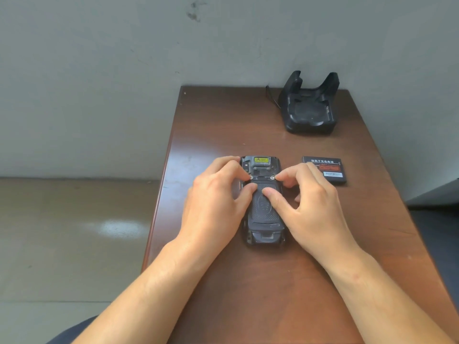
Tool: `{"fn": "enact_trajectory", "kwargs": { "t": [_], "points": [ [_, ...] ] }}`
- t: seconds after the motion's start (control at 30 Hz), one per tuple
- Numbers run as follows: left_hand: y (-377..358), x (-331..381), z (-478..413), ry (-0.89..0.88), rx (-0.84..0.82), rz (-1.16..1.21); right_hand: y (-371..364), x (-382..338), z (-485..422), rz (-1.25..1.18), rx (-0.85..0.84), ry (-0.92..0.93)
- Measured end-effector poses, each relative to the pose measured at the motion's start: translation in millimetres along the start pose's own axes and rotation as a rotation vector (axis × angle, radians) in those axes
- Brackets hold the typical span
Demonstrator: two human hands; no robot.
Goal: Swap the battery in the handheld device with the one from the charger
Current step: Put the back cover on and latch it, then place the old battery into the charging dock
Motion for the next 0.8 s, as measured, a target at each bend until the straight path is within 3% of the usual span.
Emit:
{"fn": "enact_trajectory", "kwargs": {
  "t": [0.23, 0.37, 0.53, 0.67, 0.8],
  "points": [
    [4.4, -8.3, -13.1, -0.048, 0.027, 0.036, 31.2, 11.8, -19.1, 0.134, -0.003, 0.014],
    [8.4, -14.4, -30.6, 0.046, 0.021, 0.069, 61.7, 41.0, -33.1, 0.349, -0.214, -0.099],
    [18.9, -5.9, -46.4, 0.074, 0.055, 0.118, 63.9, 60.0, -34.0, 0.382, -0.402, -0.100],
    [33.0, 16.9, -60.7, 0.009, 0.044, 0.092, 68.9, 56.8, -45.7, 0.408, -0.442, -0.077],
    [12.9, 41.6, -103.0, -0.121, -0.086, 0.002, 77.8, 51.6, -76.3, 0.447, -0.505, -0.008]
  ]
}}
Point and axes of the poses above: each hand's wrist, its own z-axis away from the middle knuckle, its own y-axis out of the back of the hand, x = y × z, the point moved 3 cm from there along -z, towards the middle knuckle, and after that the axes turned 5 degrees about -x, right-handed, at the moved point
